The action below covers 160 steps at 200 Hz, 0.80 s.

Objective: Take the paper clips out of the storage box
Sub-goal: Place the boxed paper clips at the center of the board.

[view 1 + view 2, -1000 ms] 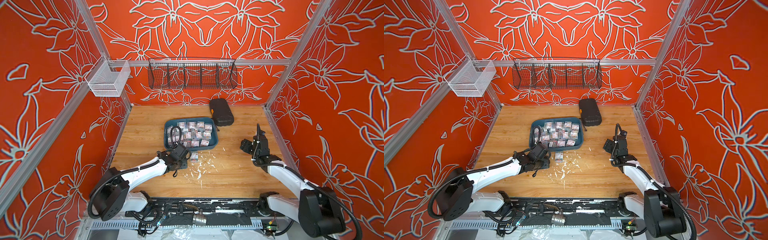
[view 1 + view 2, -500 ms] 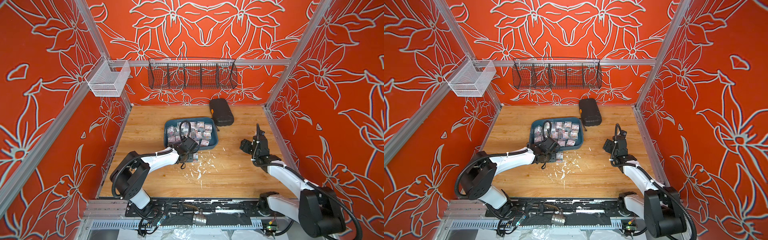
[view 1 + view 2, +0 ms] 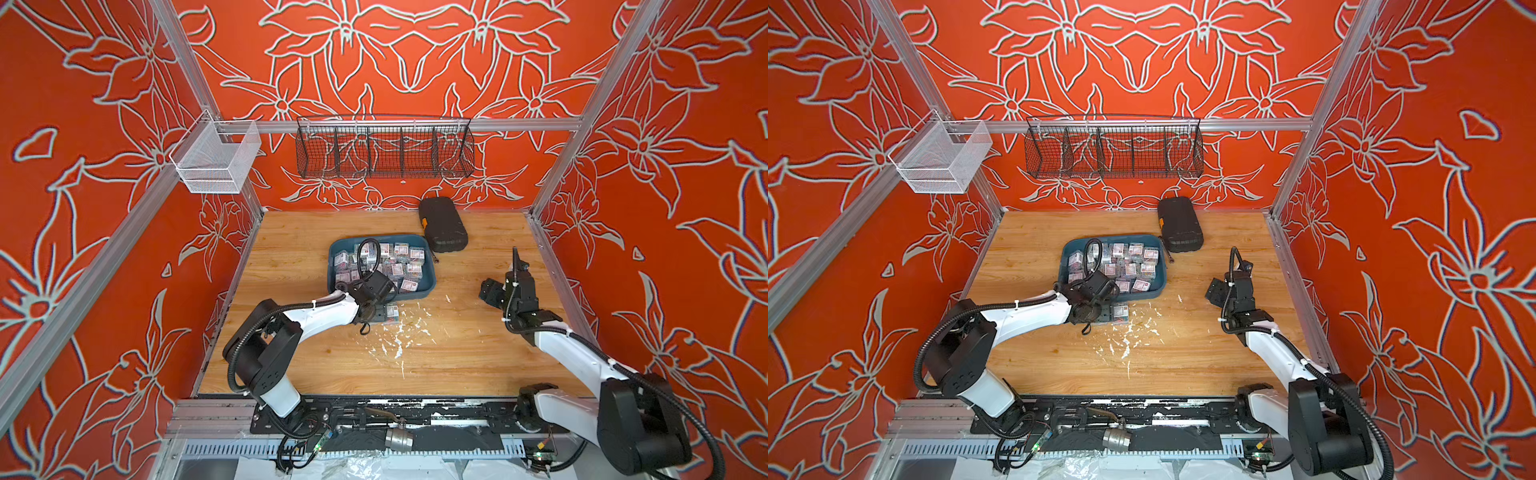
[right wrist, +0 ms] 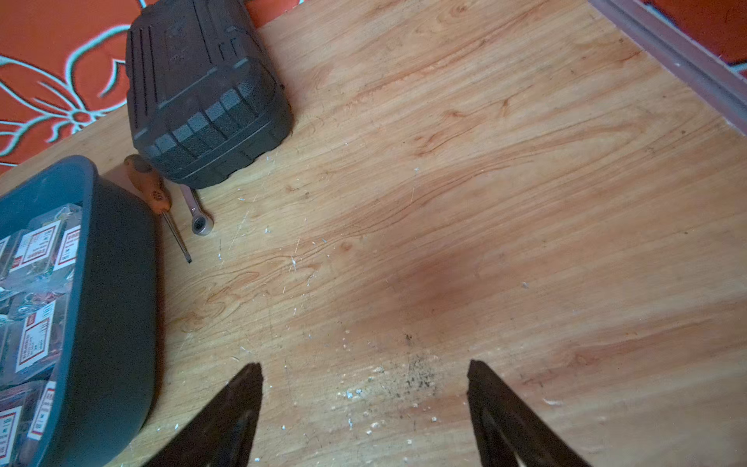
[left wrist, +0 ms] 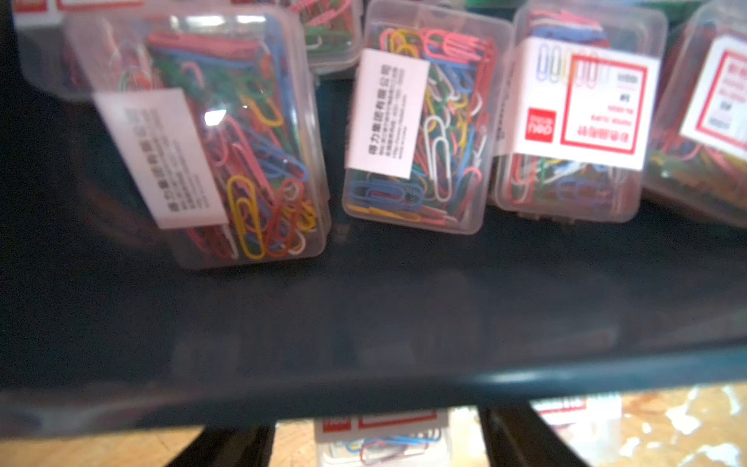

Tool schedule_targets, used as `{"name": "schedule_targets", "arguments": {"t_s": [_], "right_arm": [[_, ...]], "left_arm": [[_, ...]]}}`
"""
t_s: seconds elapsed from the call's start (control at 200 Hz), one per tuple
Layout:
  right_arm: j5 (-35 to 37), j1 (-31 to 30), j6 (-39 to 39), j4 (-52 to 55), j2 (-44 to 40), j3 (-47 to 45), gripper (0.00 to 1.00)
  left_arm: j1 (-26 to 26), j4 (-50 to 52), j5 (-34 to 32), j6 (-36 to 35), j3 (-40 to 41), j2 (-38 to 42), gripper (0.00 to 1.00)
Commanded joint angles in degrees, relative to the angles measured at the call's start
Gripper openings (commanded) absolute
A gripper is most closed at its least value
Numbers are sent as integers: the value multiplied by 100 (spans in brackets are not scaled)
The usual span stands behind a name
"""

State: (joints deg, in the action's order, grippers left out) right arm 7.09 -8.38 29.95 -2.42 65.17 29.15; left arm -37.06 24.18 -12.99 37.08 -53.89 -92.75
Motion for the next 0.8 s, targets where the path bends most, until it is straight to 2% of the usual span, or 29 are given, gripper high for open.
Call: {"name": "schedule_targets", "arguments": {"t_s": [0.0, 0.265, 0.365, 0.48, 0.54, 0.671, 0.796], "right_arm": [[127, -32, -58, 13, 7, 23, 82], [143, -32, -52, 37, 31, 50, 82], [132, -36, -50, 31, -10, 45, 80], [-527, -104, -52, -74, -115, 74, 73], [-763, -379, -50, -89, -157, 173, 69], [-484, -1268, -192, 117, -156, 738, 70], [-558, -1705, -168, 341, 259, 1454, 73]], "left_arm": [[19, 94, 100, -35, 1, 253, 77], [23, -161, 526, -59, 285, 696, 74], [23, -230, 560, -54, 424, 877, 69], [32, -252, 673, -82, 544, 1107, 63], [32, -192, 703, -89, 593, 1313, 59], [30, 139, 573, -57, 630, 2016, 58], [48, 714, 132, 82, 373, 2633, 70]]}}
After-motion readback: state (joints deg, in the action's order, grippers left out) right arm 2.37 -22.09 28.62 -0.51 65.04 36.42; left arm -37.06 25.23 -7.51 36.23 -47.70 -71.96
